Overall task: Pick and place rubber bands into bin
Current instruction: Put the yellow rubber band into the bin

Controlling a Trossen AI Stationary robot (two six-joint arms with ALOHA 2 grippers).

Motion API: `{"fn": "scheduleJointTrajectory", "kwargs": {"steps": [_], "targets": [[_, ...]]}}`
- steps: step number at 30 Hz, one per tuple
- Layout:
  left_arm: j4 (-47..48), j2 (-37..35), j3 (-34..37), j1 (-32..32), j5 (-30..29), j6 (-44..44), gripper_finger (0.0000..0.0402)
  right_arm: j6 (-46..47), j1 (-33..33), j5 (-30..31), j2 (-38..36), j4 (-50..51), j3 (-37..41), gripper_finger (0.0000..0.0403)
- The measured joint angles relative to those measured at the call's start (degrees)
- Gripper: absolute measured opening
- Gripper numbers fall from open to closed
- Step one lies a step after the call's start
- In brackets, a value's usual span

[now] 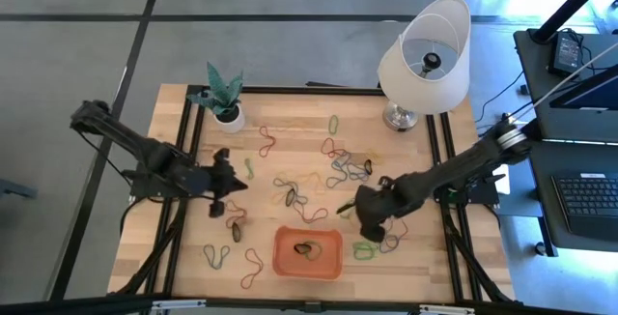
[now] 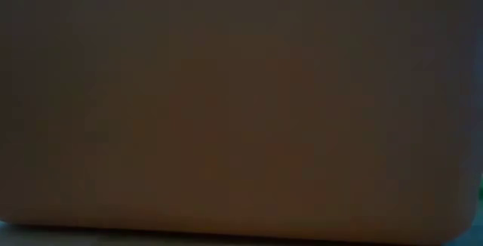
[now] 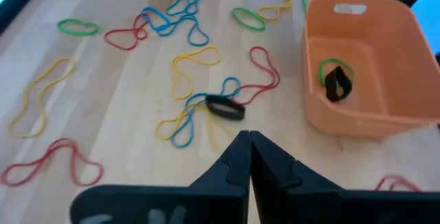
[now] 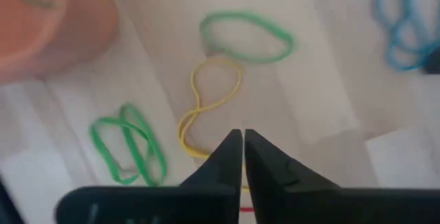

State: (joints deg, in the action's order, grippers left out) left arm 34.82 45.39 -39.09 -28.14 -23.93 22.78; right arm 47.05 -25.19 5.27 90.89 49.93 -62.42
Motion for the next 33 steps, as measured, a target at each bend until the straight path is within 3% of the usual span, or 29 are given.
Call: {"fn": "scheduleJointTrajectory", "kwargs": {"steps": [6, 12, 21, 26, 33], "targets": [[3.1, -6.6, 1.1, 0.0, 1.3, -3.5, 0.0002, -3.1, -2.4, -5.4, 7.4, -0.3, 0.0, 0.0079], [4.2, -9.7, 1.1, 0.0, 2.2, -6.3, 0.0002, -7.1, -4.2, -5.5, 10.6, -3.3, 0.1, 0.0122], [4.2, -10.2, 1.1, 0.0, 2.5, -8.6, 0.0001, -13.2, -4.3, -5.3, 14.8, -6.1, 0.0, 0.0137], [4.6, -10.2, 1.1, 0.0, 2.5, -8.6, 0.0003, -13.9, -4.8, -5.8, 16.8, -6.2, -0.2, 0.0111], [8.3, -10.2, 1.1, 0.0, 1.0, -7.8, 0.0003, -5.6, -6.0, -6.5, 16.6, -6.8, -0.5, 0.0012]]}}
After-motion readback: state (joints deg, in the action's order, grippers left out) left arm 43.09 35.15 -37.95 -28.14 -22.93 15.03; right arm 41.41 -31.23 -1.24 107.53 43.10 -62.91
